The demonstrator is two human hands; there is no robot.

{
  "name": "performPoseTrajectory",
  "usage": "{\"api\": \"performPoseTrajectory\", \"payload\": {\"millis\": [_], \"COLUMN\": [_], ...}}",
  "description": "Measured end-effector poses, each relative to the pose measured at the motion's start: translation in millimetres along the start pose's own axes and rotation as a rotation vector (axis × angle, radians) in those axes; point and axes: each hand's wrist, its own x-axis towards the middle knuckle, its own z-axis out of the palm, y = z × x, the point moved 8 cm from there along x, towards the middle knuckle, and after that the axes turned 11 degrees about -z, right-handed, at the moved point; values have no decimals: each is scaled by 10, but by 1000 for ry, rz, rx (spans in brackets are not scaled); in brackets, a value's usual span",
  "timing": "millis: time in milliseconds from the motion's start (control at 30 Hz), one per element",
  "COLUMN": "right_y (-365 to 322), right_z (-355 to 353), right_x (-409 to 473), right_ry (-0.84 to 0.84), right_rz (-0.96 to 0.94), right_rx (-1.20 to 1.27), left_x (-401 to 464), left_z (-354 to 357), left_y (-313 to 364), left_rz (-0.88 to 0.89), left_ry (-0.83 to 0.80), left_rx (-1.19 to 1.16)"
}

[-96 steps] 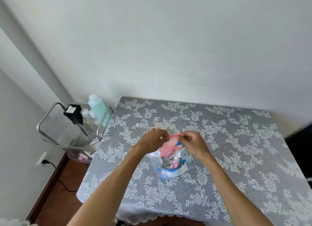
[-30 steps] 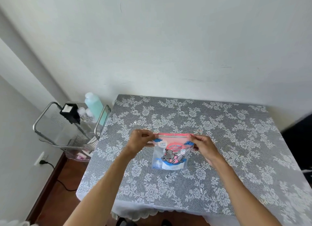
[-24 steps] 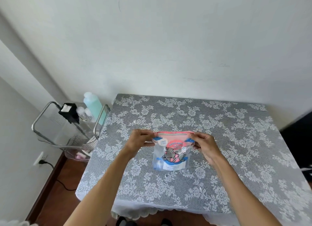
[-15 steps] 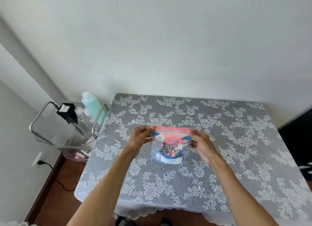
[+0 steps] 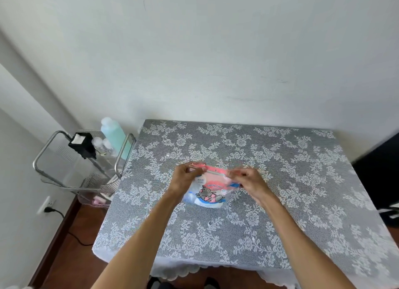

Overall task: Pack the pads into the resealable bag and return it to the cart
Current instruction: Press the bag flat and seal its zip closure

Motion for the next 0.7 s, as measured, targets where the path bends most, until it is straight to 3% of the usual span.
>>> {"api": "performPoseTrajectory", "payload": {"millis": [233,433,500,567,700], "right_y": [-52,-57,-36,15,182], "right_z": [85,50,7,-57,-125], "right_x": [20,68,75,65,3], "right_ry": [-125,-100,-69,-54,-38], "right_rz": [18,13,33,56,109], "right_rx": [-144,-246,-213,-167,-175], "left_x": [6,-19,-42,-72,-83], "left_z": [-111,-85,-24,42,-12], "left_y": [58,92,60,-60,-474], "left_rz": [45,63,66,27,-142], "left_ry": [50,89,33,-48,-59], "left_rx": [4,54,121,227,314]}}
